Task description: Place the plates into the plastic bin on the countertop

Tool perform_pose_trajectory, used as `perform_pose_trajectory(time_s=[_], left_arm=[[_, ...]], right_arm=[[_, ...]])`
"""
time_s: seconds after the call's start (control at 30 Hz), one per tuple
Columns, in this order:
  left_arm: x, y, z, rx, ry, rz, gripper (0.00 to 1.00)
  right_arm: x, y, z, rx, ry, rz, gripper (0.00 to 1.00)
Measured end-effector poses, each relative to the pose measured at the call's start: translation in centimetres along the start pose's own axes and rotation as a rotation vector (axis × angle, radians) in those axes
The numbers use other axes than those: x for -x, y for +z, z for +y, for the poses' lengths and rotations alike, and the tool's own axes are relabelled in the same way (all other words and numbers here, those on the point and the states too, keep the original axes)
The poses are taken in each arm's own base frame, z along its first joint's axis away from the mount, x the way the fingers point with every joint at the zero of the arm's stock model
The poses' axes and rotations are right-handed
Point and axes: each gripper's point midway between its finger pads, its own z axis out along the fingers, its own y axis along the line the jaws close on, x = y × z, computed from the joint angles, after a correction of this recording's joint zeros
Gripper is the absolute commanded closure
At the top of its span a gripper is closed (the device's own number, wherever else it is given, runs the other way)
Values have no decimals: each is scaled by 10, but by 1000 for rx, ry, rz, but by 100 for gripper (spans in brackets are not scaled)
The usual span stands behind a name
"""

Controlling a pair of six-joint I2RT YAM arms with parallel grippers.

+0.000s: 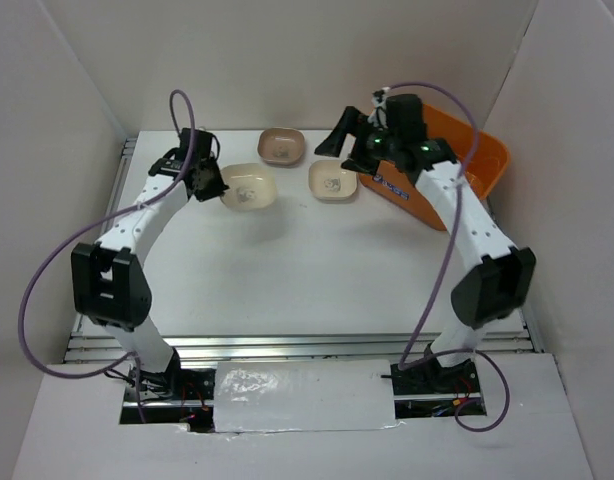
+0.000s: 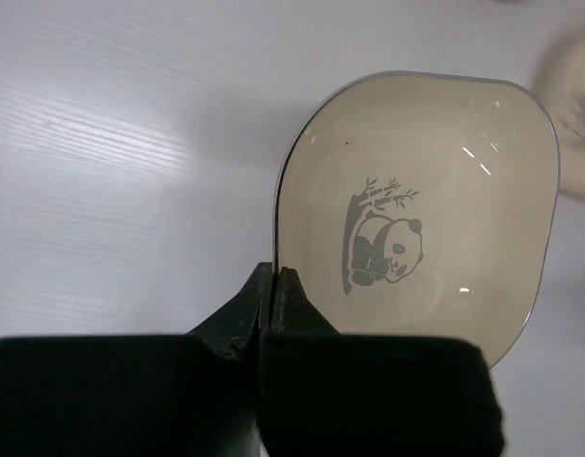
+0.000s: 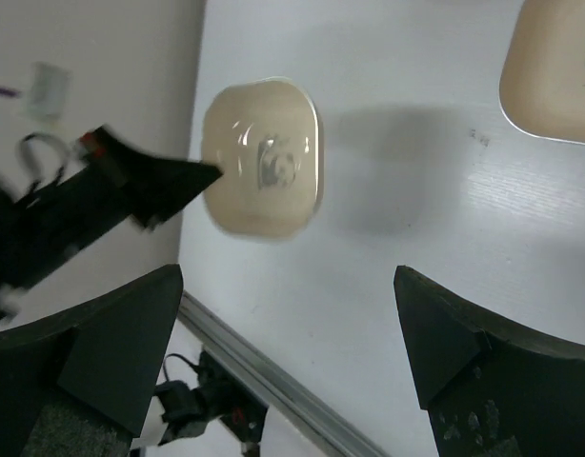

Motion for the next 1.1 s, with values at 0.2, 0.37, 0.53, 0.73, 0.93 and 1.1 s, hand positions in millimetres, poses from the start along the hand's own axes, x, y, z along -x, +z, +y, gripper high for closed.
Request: perform_pose_trajectory(time_s=[0.2,0.37,0.53,0.73,0.93,1.1], left_arm=[[-49,-65,-64,-220,146,69,100],[-80,-71,-65,-232,171,160,100],[-78,-78,-70,-228,168,153,100],[-69,-88,-74,-215,172,147,100],[-58,-87,-78,-212,156,104,1],[-30,-95,-76,-183,74,4,1]], right_arm=[[-51,91,-17,-153,-78,157,2],[-95,131,-50,-321,-114,249,23],[-127,130,-78,-428,-107,313,22],[-130,109,-71,-405,-78,293,85],[-135,83,-63,-352,-39,298,100],[-93,64,-103,-452,61,220,100]])
